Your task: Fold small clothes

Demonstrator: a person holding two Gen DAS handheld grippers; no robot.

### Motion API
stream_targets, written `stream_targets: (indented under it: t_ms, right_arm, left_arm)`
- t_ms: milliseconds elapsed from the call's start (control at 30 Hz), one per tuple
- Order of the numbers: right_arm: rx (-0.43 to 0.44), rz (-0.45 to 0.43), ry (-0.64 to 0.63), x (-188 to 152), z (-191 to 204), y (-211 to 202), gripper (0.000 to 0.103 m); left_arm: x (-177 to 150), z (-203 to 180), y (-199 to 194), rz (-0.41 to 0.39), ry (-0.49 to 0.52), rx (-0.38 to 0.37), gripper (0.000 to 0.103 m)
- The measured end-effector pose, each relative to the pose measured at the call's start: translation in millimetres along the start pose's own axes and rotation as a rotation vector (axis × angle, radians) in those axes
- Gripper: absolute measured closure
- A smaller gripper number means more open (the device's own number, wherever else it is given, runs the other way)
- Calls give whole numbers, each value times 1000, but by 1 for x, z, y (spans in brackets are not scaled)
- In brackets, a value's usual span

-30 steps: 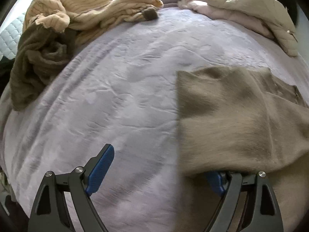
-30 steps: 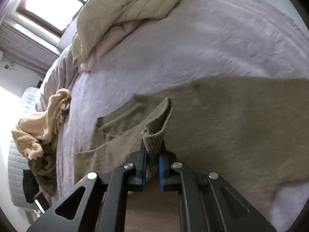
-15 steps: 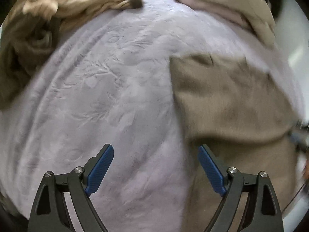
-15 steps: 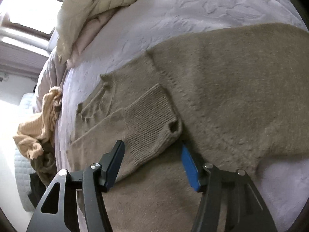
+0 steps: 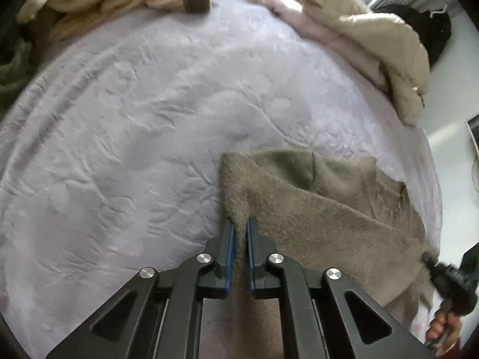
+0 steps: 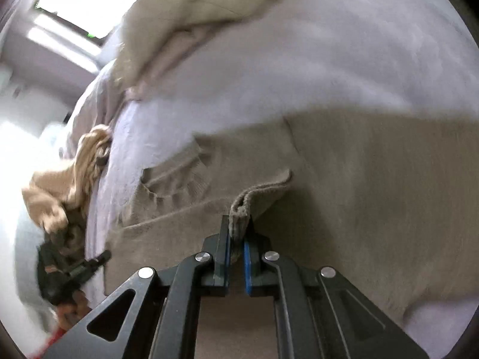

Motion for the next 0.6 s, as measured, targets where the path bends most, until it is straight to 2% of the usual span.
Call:
stream_targets:
  t_ms: [133,200,233,267,300,333,367,400,533,600]
  right_arm:
    - [-76,78,22,-9,-24,32,96]
    - [-53,93,71,-18,-36,33,94]
    - [-44,94,96,-23,-40,30,88]
    - [-42,100,113,-27,-43,25,80]
    - [-43,109,122,-30,-44,20,75]
    - [-44,115,125,-33,-42,16,63]
    - [-37,125,130,-37,-38,9,54]
    - [-22,131,132,-41,-34,5,52]
    - [67,150,94,-53,-6,4,51]
    - [64,156,64,-54,13,17,51]
  left_arm:
    - [-1,8,20,24,24,52,94]
    - [-2,8,22,15,15,68,93]
    - [-2,8,20,9,0,65,83]
    - [-3,10,15,8,-21,91,52]
    - [-5,11,11,3,-31,119,34]
    - [-8,12,5,-11,-33,138,20]
    - [-10,12,-2,-21,-22,137,20]
    - [-15,9,-6,2,-8,116,20]
    - [-35,5,-8,68,2,93,20]
    - [-48,3,-3,84,49,150,20]
Point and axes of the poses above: each gripper's, at about its wrist camera, not at the fingertips, and y roughly the way its jaws point, z to its left, x to its top, the point moved 2 cm from there along y, roughly the way its jaws point, and after that the axes turned 11 degrees about -x, right-handed, at the moved point
